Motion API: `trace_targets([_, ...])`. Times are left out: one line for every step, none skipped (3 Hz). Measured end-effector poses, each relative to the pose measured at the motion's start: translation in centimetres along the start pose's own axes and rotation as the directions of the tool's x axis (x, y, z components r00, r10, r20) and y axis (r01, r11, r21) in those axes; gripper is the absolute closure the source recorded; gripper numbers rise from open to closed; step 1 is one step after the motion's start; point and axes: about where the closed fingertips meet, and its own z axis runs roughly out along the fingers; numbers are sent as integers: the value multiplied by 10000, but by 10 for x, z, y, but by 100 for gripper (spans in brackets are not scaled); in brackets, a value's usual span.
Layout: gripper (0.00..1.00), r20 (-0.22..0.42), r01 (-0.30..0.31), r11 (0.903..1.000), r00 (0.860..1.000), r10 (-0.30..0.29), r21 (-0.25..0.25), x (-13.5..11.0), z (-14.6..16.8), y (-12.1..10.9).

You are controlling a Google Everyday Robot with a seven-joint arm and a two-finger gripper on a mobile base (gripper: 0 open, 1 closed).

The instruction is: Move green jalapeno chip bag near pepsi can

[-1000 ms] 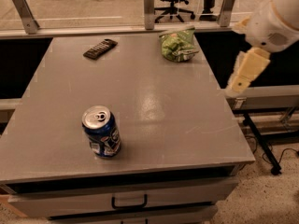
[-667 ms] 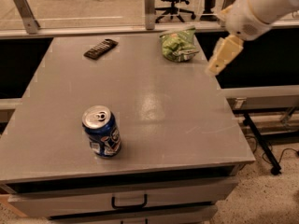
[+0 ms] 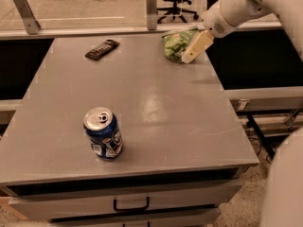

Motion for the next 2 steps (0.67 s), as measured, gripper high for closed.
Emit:
trace_targets([0,228,-854,9955,9960,864,-404,-2,43,-7])
trace_targets([16,165,-1407,9877,9897,1421,-676,3,69,-7])
